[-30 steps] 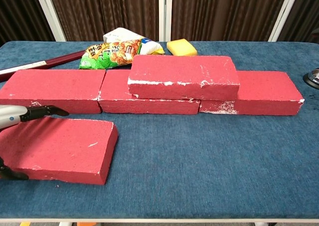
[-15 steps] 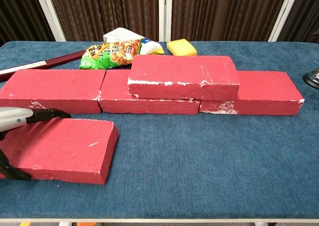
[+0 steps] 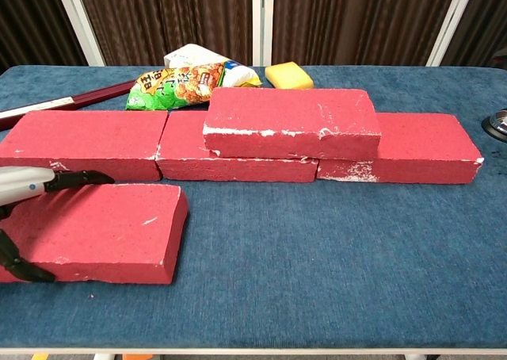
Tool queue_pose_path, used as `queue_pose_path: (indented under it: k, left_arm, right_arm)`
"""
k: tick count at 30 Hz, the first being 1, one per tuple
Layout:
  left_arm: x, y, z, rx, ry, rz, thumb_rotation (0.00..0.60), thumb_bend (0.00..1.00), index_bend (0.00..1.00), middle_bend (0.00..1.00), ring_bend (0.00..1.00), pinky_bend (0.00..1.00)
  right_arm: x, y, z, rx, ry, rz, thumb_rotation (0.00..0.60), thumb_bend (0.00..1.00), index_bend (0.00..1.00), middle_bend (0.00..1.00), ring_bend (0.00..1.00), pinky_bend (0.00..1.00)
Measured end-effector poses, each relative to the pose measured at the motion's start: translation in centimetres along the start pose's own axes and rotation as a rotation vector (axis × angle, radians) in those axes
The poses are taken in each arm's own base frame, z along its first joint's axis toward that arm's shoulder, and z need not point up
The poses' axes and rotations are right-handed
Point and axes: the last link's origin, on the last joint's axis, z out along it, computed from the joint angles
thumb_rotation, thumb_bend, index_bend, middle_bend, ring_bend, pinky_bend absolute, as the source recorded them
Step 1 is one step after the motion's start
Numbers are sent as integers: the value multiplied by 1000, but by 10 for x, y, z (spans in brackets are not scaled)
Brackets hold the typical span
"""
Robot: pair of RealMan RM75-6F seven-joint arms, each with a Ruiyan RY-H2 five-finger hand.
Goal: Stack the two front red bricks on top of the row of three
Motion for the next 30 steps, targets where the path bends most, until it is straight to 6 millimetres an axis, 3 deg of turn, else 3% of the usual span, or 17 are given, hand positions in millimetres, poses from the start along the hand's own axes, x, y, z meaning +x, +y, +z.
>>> queue_pose_path:
  k: [10, 17, 22, 30]
  left_arm:
    - [19, 8, -17, -34, 58, 6, 600, 155, 3, 203, 100, 155]
    - [56, -3, -38, 6, 116, 43, 600, 153, 7, 198, 94, 145]
    - [82, -19, -31, 68, 133, 40, 600, 153, 7, 198, 94, 145]
    - [116, -54, -2, 153, 113, 34, 600, 152, 7, 200, 94, 145]
  right_arm:
    - [6, 7, -2, -23, 17, -1, 600, 0, 0, 0, 0, 0]
    - [11, 13, -5, -36, 27, 6, 600, 0, 0, 0, 0, 0]
    - [14, 13, -8, -32, 38, 9, 600, 0, 0, 0, 0, 0]
    - [21, 9, -17, -6, 59, 12, 600, 0, 0, 0, 0, 0]
